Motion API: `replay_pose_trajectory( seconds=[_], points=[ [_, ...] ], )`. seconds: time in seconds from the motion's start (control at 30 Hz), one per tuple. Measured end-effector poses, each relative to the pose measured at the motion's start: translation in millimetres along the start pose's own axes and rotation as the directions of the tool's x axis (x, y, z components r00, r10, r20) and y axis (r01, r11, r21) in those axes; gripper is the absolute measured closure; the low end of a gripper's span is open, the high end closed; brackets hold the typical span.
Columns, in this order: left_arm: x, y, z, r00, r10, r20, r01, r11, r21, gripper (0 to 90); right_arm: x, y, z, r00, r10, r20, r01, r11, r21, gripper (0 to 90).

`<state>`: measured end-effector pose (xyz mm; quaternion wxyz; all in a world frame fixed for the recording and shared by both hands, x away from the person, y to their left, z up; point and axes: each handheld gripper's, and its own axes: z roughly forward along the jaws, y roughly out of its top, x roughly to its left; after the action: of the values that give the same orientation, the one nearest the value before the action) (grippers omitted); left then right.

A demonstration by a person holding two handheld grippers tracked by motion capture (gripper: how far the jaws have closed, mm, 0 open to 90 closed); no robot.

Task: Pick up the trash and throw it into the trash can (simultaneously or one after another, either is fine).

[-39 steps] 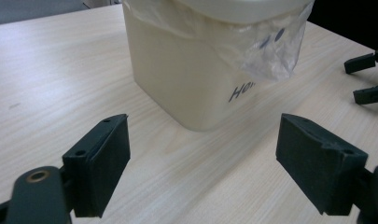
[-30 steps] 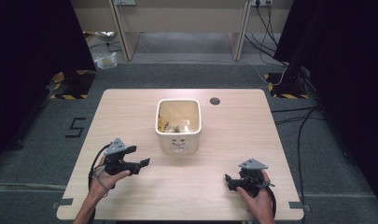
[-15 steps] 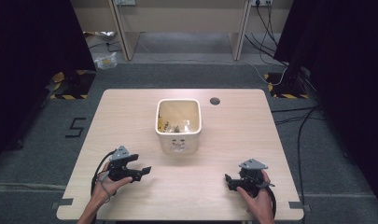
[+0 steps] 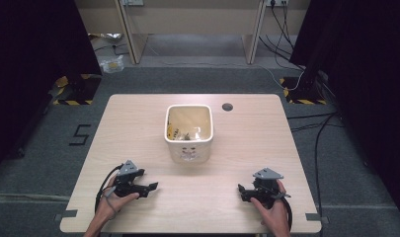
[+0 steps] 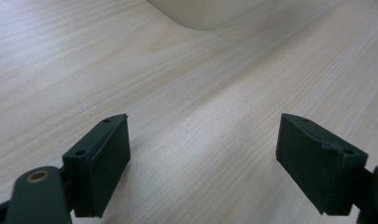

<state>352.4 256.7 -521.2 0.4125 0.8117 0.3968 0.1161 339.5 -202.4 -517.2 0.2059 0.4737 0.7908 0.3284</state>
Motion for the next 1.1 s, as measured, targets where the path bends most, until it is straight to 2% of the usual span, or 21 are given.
replay_pose_trajectory(
  seconds=[0.27,0.7,1.1],
  points=[
    [-5.9,-6.3,-4.9,0.9987,0.037,-0.033,-0.037,0.9991,0.02,16.9,0.0,0.0,0.0,1.0,0.0,0.0,0.0,1.0,0.0,9.7],
    [-13.0,-15.8,-13.4,0.9933,0.069,-0.093,-0.066,0.9972,0.034,16.9,0.0,0.0,0.0,1.0,0.0,0.0,0.0,1.0,0.0,9.7],
    [-20.1,-24.8,-22.0,0.9914,0.061,-0.116,-0.057,0.9978,0.034,16.9,0.0,0.0,0.0,1.0,-0.001,0.001,0.001,1.0,0.0,9.7]
  ],
)
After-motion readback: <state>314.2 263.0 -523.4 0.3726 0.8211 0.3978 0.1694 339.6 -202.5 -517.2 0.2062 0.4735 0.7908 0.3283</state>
